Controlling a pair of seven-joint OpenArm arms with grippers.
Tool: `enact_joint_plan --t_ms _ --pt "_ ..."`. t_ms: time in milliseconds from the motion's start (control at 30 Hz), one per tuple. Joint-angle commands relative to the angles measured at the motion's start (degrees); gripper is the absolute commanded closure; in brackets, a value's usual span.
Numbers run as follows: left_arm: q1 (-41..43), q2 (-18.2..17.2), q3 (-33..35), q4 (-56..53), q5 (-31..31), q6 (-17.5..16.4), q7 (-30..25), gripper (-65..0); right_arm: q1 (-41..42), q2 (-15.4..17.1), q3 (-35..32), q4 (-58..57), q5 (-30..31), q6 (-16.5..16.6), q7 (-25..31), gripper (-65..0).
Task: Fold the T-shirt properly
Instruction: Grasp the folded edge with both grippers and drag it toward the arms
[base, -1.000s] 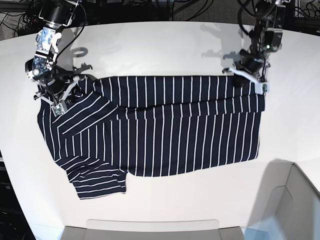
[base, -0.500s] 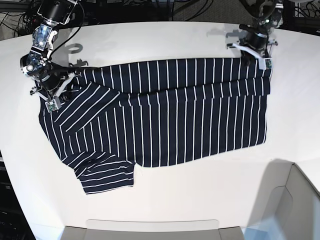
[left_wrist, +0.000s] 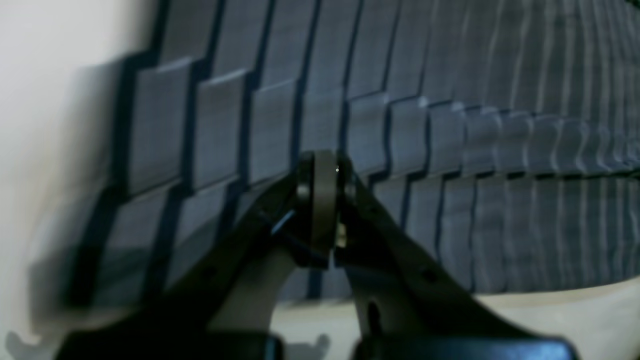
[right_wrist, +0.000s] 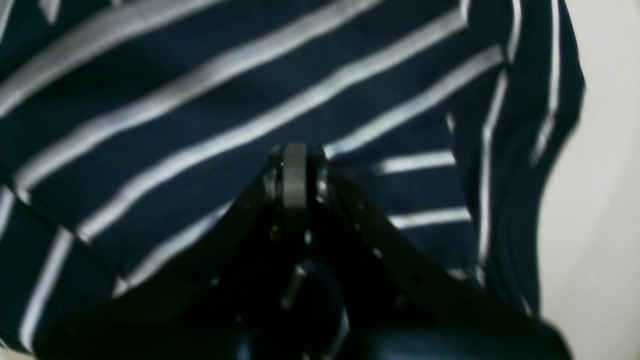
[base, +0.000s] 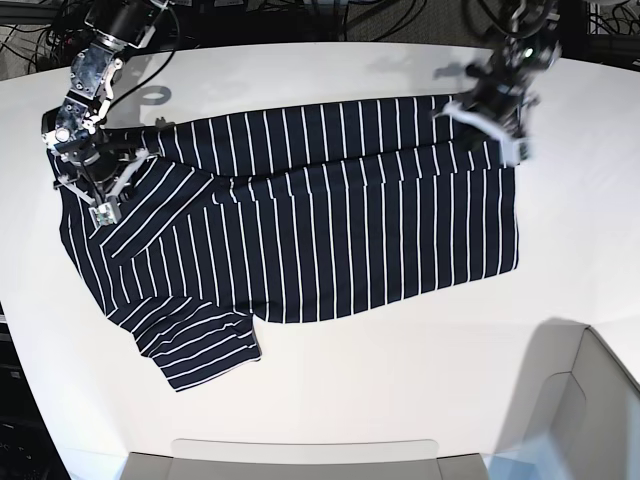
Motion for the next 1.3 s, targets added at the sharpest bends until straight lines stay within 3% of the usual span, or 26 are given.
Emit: enact_joint_plan --t_ms 0,133,267,467,533,667,833,967,1133,1267 --pt "-1.0 -0.2 0.7 0.4 -0.2 1.0 -0.2 0.0 0.5 0.7 0.1 1.0 0.4 -0.2 0.8 -2.0" --pt "-5.0 -1.6 5.7 -4.6 -0.2 4.0 1.7 0.0 0.5 0.2 0.0 0.8 0.4 -0.2 0.6 -2.0" --pt "-6.6 -2.0 7.0 -11.4 -0.2 3.4 2.6 0.0 0.1 -0.5 0.0 0.3 -1.2 -0.2 0.5 -2.0" --pt "-0.8 -5.7 7.5 -17.6 -0.4 3.2 -4.8 0.0 0.4 -1.9 -0.6 -2.5 -5.9 -0.2 0.8 -2.0" --pt "1.2 -6.8 7.1 -19.0 -0.4 1.3 -7.0 0.0 -0.5 -2.6 -2.9 -2.4 -6.8 -0.2 0.8 -2.0" --pt "4.7 -7.8 4.2 -24.3 -0.5 -5.9 -11.1 0.0 -4.4 -4.4 -9.2 -1.1 -7.2 -0.2 0.9 -2.0" --pt "8.0 -7.8 0.0 -31.2 -0.4 -11.6 -15.8 0.0 -8.2 -8.1 -13.8 2.3 -7.3 -0.2 0.9 -2.0" --pt "9.8 -7.9 -1.7 -35.2 -0.3 -14.7 -18.9 0.0 -11.7 -9.0 -17.8 4.8 -7.3 -0.2 0.9 -1.9" --pt "11.3 -8.0 -5.5 -38.9 -0.3 -17.6 -20.7 0.0 -13.7 -8.8 -17.1 6.2 -7.3 -0.2 0.6 -1.9" --pt "11.3 -8.0 -9.4 -41.3 -0.3 -20.4 -20.8 0.0 -13.8 -8.6 -10.8 6.2 -7.3 -0.2 0.9 -1.9"
